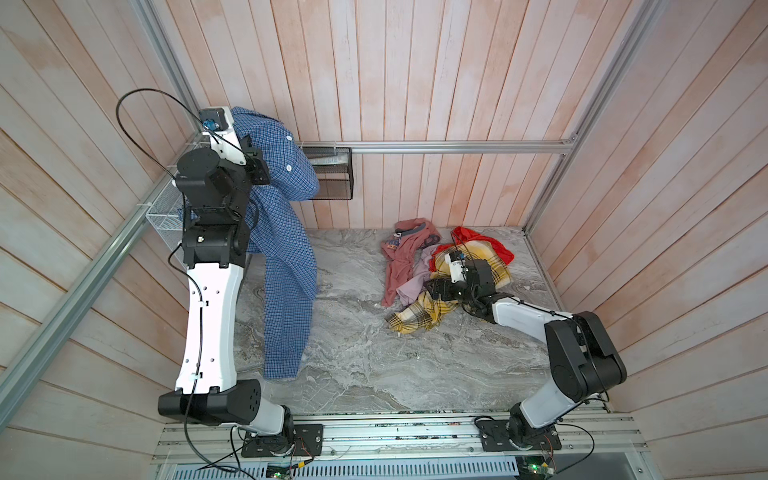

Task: Pick out a specific cloth from the pile
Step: 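Lower the shirt with the left gripper onto the clear floor nearer the robot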

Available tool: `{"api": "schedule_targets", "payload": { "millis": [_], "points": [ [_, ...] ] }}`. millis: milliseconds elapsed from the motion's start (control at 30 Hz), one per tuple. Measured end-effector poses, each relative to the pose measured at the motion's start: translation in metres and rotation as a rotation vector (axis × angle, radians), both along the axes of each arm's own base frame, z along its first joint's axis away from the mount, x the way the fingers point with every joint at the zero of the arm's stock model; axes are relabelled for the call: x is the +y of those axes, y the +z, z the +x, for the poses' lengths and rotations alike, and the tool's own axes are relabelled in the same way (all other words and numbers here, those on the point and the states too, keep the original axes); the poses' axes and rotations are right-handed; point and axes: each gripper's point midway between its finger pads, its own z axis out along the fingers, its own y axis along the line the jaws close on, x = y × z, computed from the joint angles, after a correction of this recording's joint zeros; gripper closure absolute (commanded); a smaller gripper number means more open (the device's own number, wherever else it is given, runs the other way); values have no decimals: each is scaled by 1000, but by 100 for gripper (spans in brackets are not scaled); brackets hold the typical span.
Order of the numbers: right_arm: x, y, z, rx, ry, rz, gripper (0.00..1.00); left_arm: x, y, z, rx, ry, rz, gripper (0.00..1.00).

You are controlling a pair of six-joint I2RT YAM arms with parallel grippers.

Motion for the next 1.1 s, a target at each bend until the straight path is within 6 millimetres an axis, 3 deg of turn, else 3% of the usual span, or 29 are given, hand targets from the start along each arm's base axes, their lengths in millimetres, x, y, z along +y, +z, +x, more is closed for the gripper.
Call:
{"api": "schedule_targets", "payload": {
  "millis": [100, 200, 367, 500, 667, 900, 1100],
  "points": [
    [0, 0, 0, 0, 0, 0, 11, -7, 13, 6, -35, -40, 11, 100],
    [0, 0, 0, 1, -1, 2, 11, -11, 14, 7, -45, -67, 17, 100],
    [0, 0, 0, 2, -1, 2, 11, -16, -15, 9, 0, -93, 19, 100],
    [0, 0, 0, 2, 0, 3, 11, -17, -73, -3, 97, -98, 2, 100],
    [1, 0, -1, 3, 6, 6, 11, -14, -152, -35, 224, -83, -44, 100],
    [3, 0, -3, 10, 18, 12, 11, -5, -235, -72, 373, -22, -140, 100],
    [4, -4, -3, 19, 23, 12, 12, 3, -313, -87, 544, 41, -228, 100]
  ]
}}
